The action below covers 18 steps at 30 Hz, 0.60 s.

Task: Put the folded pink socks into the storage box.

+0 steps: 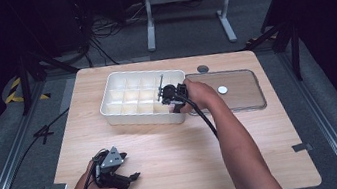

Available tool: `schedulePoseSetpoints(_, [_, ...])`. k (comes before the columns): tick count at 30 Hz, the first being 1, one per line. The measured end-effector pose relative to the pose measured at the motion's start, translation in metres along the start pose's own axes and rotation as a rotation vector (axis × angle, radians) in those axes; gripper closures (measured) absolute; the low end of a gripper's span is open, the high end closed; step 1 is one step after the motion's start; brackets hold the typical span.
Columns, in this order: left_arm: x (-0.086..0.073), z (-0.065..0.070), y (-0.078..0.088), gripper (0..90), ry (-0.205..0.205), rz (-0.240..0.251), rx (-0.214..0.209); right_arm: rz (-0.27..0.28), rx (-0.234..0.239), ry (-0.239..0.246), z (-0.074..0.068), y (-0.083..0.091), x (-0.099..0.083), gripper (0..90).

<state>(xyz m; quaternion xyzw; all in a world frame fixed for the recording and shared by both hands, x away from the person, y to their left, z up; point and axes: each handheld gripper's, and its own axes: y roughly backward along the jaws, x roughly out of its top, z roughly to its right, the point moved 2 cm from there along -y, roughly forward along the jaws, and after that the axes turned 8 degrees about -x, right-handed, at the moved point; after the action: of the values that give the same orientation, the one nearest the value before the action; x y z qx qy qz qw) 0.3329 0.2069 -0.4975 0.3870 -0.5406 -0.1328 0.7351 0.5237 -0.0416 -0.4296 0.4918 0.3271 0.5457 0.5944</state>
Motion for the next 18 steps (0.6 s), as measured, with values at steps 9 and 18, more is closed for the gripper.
schedulePoseSetpoints(9, [0.0,0.0,-0.0001,15.2,0.0,0.001,0.0,-0.009,0.018,-0.026,0.0001,-0.0062,0.0004,72.9])
schedulePoseSetpoints(18, [0.0,0.0,0.0,15.2,0.0,0.0,0.0,0.005,0.036,-0.052,0.0019,-0.006,-0.0022,71.1])
